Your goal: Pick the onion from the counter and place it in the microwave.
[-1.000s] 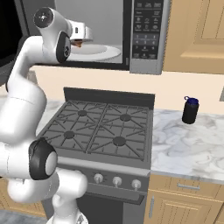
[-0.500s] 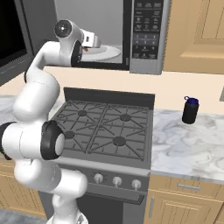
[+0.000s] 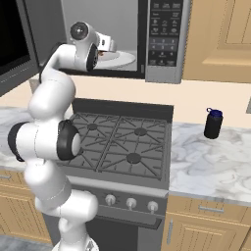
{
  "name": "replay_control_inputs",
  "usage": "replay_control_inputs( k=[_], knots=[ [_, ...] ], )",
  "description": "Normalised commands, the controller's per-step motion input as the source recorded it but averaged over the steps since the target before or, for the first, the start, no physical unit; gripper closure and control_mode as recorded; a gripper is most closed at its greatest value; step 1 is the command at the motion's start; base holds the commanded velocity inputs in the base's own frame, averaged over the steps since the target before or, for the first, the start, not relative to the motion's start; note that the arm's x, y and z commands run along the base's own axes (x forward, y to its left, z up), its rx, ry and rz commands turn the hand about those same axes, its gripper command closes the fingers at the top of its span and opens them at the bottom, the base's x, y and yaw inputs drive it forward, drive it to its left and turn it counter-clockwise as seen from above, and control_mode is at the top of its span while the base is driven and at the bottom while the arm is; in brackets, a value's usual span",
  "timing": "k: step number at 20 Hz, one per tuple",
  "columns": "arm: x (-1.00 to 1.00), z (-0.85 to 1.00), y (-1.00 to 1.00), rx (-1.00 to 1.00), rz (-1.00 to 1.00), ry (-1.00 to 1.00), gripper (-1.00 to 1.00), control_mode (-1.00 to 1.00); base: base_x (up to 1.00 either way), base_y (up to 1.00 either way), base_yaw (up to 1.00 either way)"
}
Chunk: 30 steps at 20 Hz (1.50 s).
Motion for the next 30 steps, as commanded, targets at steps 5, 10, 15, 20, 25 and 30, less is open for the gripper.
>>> replay_control_inputs(
  k=[5, 10, 15, 20, 25, 30],
  knots=[
    [0.21, -0.26, 0.04, 0.00, 0.00, 0.00, 1.00, -1.00, 0.00, 0.00, 0.00],
    [0.15, -0.33, 0.08, 0.00, -0.01, 0.00, 1.00, -1.00, 0.00, 0.00, 0.00],
    [0.18, -0.26, 0.08, 0.00, -0.01, 0.00, 1.00, -1.00, 0.00, 0.00, 0.00],
    [0.26, -0.09, 0.05, 0.00, 0.00, 0.00, 1.00, -1.00, 0.00, 0.00, 0.00],
    [0.30, 0.00, 0.00, 0.00, 0.00, 0.00, 1.00, -1.00, 0.00, 0.00, 0.00],
    [0.20, 0.00, 0.12, 0.00, 0.00, 0.00, 1.00, -1.00, 0.00, 0.00, 0.00]
  ],
)
